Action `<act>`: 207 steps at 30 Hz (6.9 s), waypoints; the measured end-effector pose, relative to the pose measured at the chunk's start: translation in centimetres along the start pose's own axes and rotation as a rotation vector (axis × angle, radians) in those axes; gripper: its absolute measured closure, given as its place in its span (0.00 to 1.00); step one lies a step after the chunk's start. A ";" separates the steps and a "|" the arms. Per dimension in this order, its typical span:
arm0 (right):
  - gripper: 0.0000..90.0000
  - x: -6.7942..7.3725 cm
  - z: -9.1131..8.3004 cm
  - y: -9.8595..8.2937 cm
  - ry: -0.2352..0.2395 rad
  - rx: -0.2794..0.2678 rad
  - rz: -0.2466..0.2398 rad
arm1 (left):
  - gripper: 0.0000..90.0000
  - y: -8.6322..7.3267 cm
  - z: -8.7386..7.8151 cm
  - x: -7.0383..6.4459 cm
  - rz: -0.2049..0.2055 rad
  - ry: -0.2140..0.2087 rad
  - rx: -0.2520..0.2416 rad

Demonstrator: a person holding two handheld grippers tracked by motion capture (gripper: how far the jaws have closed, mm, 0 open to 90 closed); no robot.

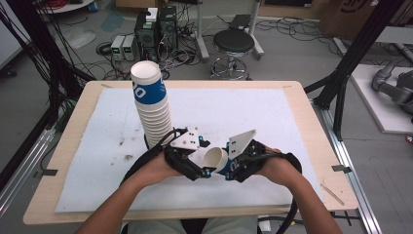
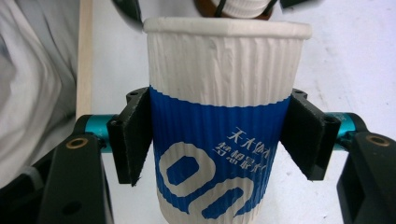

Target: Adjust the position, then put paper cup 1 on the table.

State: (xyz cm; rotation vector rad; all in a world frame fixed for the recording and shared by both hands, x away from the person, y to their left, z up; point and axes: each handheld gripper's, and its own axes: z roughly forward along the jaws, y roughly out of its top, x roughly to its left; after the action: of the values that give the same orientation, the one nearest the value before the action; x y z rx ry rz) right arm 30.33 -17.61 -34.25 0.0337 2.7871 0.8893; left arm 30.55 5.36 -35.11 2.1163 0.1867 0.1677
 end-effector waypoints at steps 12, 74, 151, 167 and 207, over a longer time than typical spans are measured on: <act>0.35 -0.7 -2.5 -5.2 -0.058 -0.305 0.239 | 0.21 -2.9 -3.1 -0.1 -0.092 0.078 -0.262; 0.34 0.4 -4.0 -12.7 -0.401 -0.613 0.505 | 0.21 -15.6 -16.7 -0.3 -0.278 0.560 -0.464; 0.21 -8.5 2.3 -16.4 -0.572 -0.306 0.825 | 0.21 -16.9 -17.1 0.0 -0.306 0.598 -0.424; 0.21 -5.5 -0.6 -17.5 -0.508 -0.318 0.831 | 0.21 -16.8 -17.2 -0.1 -0.305 0.590 -0.428; 0.22 1.1 -4.7 -14.5 -0.493 -0.433 0.721 | 0.21 -16.1 -16.8 -0.2 -0.297 0.554 -0.446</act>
State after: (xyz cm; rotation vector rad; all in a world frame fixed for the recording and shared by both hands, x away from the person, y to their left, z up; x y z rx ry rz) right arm 28.90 -32.02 -39.09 1.0725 2.0615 1.3815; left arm 25.98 27.62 -40.09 1.5370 0.7168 0.5621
